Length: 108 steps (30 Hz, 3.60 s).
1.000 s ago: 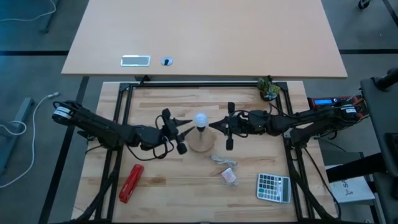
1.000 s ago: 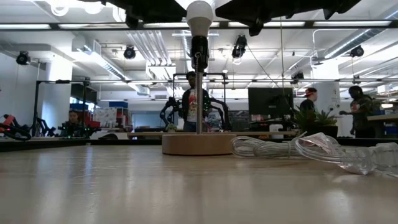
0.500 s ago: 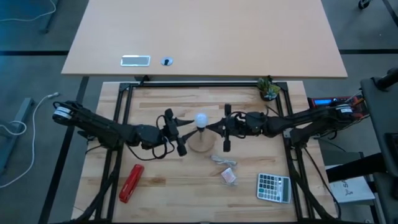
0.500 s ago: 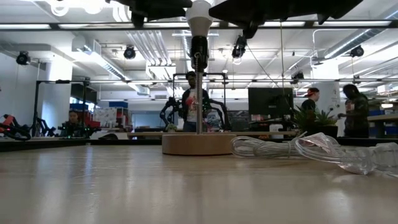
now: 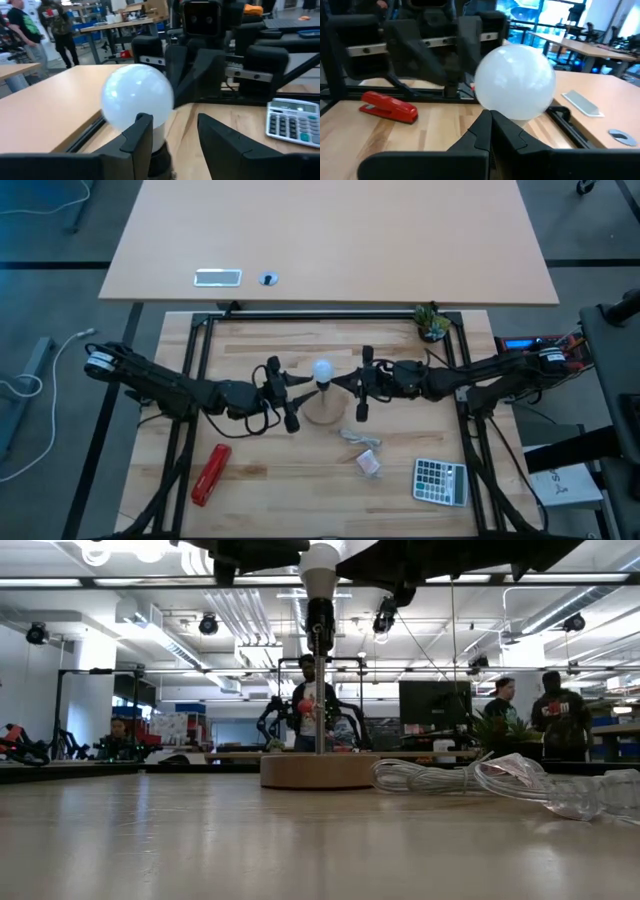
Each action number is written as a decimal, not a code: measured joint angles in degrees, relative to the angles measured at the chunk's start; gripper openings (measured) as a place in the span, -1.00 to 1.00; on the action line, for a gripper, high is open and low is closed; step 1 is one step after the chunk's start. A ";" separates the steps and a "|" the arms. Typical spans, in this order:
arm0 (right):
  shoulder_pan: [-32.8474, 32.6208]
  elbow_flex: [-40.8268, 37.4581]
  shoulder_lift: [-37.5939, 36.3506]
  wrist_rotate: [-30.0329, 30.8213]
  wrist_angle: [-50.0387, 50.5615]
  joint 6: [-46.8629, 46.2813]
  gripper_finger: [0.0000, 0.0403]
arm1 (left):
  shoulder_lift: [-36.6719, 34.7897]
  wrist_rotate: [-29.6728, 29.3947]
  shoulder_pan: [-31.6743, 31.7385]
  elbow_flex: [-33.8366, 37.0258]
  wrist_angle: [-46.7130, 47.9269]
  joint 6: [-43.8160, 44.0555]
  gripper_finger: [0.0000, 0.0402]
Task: Screw lightbulb
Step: Remove the lightbulb from the lamp
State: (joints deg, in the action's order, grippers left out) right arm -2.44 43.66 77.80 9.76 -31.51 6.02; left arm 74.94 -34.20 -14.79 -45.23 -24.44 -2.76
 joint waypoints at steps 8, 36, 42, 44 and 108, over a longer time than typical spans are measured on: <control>-0.04 0.00 -1.18 3.36 1.96 0.20 -1.00 | 0.00 2.32 -0.42 0.02 1.15 0.92 -0.25; -1.44 0.07 -2.27 3.34 7.07 -1.99 -1.00 | 2.22 -8.32 -0.46 0.04 2.86 2.73 -0.17; -1.44 0.07 -2.27 3.34 5.12 -1.43 -1.00 | 2.24 -6.63 -0.46 0.04 2.24 2.86 -0.10; -1.44 0.07 -2.27 3.34 4.48 -0.94 -1.00 | 2.24 -5.41 -0.47 0.04 1.25 2.86 -0.09; -0.66 0.07 -2.75 -2.10 2.47 -2.35 -0.98 | 2.61 -2.27 0.46 0.04 -2.63 0.13 -0.09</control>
State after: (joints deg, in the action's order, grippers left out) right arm -3.09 43.72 75.05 7.65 -29.04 3.68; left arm 77.56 -36.47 -14.33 -45.19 -27.07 -2.63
